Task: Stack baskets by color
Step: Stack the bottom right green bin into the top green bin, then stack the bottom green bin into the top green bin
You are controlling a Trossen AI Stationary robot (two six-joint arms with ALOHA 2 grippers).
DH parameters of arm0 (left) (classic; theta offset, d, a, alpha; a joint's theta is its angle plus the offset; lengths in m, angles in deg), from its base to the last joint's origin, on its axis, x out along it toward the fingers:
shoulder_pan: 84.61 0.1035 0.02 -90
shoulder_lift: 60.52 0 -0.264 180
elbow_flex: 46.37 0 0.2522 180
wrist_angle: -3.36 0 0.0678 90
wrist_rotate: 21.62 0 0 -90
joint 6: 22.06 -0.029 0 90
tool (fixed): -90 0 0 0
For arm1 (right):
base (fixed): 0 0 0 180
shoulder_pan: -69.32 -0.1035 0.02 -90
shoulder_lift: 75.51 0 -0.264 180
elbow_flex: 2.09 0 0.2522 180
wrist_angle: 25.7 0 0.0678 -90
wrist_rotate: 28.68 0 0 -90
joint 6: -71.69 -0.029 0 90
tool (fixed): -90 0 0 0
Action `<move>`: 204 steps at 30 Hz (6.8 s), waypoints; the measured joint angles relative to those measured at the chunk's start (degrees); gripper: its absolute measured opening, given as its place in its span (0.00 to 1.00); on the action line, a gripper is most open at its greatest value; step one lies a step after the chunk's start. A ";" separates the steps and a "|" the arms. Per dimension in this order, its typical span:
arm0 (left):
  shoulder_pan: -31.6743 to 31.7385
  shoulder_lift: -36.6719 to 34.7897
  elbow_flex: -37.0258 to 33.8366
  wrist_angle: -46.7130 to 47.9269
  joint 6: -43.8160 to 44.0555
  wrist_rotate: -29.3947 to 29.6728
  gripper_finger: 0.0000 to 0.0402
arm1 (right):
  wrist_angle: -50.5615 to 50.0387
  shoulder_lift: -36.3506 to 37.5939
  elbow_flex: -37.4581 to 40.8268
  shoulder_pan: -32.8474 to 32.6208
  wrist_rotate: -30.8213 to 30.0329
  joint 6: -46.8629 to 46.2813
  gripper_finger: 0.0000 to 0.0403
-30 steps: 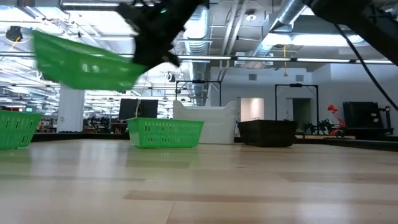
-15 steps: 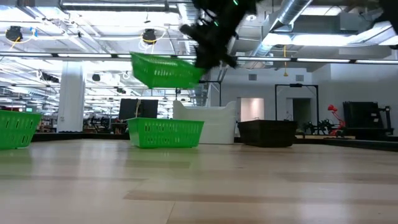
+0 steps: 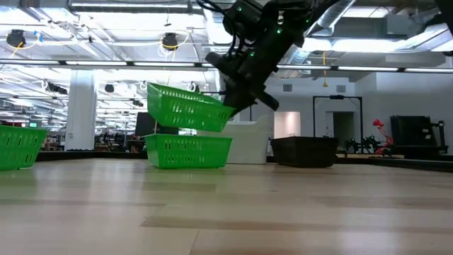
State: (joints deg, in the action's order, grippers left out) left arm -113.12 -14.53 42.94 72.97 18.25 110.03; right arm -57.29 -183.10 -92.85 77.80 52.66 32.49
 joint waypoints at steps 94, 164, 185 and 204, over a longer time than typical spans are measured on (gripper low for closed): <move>-0.78 14.90 0.02 32.83 29.18 -17.37 0.64 | -9.17 -9.14 -7.11 -2.22 -14.13 12.17 0.24; 25.26 28.80 -36.74 -55.01 -2.56 -46.05 0.64 | -20.05 12.96 -7.03 -22.38 -21.43 10.98 0.24; 8.80 3.77 -4.91 -9.55 -1.30 -19.35 0.64 | 7.91 -12.99 -18.05 -17.59 0.84 42.85 0.34; 8.22 3.52 -5.05 -3.70 2.19 -17.60 0.64 | -5.82 -39.56 -50.89 -15.73 11.52 65.05 0.63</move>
State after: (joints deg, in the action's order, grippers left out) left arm -104.91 -11.01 37.89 69.27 20.44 92.43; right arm -63.11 -222.66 -143.73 62.07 64.18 97.53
